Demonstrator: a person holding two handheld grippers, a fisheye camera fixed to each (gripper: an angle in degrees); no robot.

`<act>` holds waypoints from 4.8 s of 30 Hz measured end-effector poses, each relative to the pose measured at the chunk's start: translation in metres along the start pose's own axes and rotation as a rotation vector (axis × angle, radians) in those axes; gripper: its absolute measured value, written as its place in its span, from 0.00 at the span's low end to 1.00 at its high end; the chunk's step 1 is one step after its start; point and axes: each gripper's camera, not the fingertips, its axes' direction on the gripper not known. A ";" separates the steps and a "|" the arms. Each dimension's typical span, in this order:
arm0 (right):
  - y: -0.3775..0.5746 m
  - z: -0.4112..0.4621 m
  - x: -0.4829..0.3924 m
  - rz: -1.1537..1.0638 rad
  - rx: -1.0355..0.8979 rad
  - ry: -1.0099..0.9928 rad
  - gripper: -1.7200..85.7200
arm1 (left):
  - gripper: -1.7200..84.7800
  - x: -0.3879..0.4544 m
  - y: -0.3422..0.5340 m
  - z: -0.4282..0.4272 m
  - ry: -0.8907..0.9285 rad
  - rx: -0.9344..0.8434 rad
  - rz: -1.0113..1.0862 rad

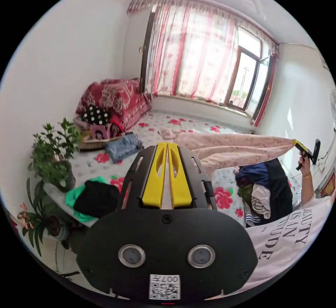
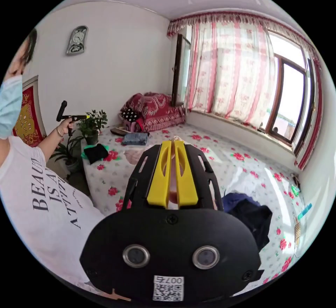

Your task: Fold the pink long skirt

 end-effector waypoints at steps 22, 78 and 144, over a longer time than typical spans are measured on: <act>0.090 0.159 0.040 0.460 -0.369 0.208 0.02 | 0.17 0.143 -0.041 0.528 0.106 -0.817 0.224; -0.311 -0.028 0.279 0.112 0.638 0.029 0.02 | 0.01 0.008 -0.326 -0.068 0.285 0.658 0.010; 0.072 0.431 0.311 0.691 -0.505 0.127 0.04 | 0.05 -0.070 -0.111 0.406 0.146 -0.456 -0.390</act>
